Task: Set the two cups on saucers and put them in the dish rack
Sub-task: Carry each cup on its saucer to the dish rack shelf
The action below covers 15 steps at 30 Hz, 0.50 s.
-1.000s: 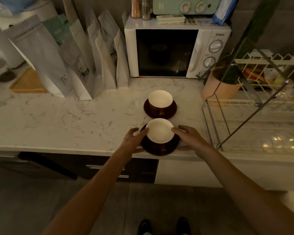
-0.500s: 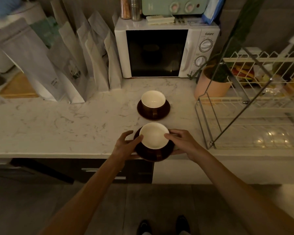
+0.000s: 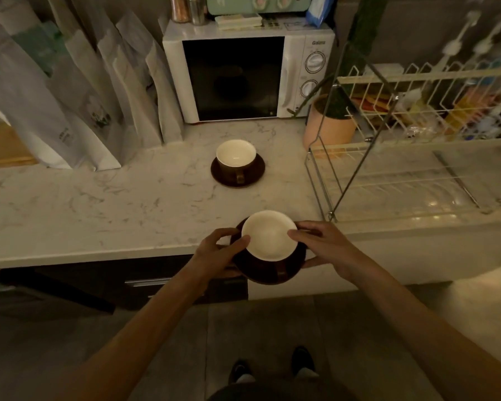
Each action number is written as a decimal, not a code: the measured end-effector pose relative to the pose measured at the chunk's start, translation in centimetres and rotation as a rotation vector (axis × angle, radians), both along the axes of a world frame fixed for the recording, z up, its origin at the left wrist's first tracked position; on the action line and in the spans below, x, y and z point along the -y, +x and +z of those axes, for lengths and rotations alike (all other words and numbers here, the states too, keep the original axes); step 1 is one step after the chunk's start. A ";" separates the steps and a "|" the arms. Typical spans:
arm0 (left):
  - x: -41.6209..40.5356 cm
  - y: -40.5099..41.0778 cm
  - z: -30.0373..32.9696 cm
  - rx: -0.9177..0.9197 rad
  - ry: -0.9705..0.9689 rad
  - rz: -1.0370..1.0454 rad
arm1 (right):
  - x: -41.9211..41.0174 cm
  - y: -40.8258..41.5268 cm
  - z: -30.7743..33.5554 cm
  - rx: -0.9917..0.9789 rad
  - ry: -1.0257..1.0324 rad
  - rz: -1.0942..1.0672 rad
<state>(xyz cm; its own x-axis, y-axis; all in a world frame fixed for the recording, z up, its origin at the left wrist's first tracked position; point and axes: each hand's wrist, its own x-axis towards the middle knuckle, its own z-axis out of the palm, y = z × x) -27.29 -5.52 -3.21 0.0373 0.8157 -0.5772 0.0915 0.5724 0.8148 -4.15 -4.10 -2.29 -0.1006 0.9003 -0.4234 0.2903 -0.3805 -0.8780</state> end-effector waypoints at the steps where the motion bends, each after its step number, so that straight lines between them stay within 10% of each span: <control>1: 0.3 0.5 0.1 -0.001 0.001 -0.027 | 0.6 0.7 0.1 -0.007 -0.003 -0.010; 15: 2.7 13.9 3.2 0.050 0.071 -0.214 | 5.7 14.0 3.3 0.112 -0.033 -0.227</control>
<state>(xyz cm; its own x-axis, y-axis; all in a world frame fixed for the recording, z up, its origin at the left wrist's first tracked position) -13.39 -8.18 -0.05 0.2409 0.8248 -0.5116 0.1627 0.4853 0.8591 9.89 -9.79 1.06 0.1523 0.8800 -0.4499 0.2890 -0.4750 -0.8312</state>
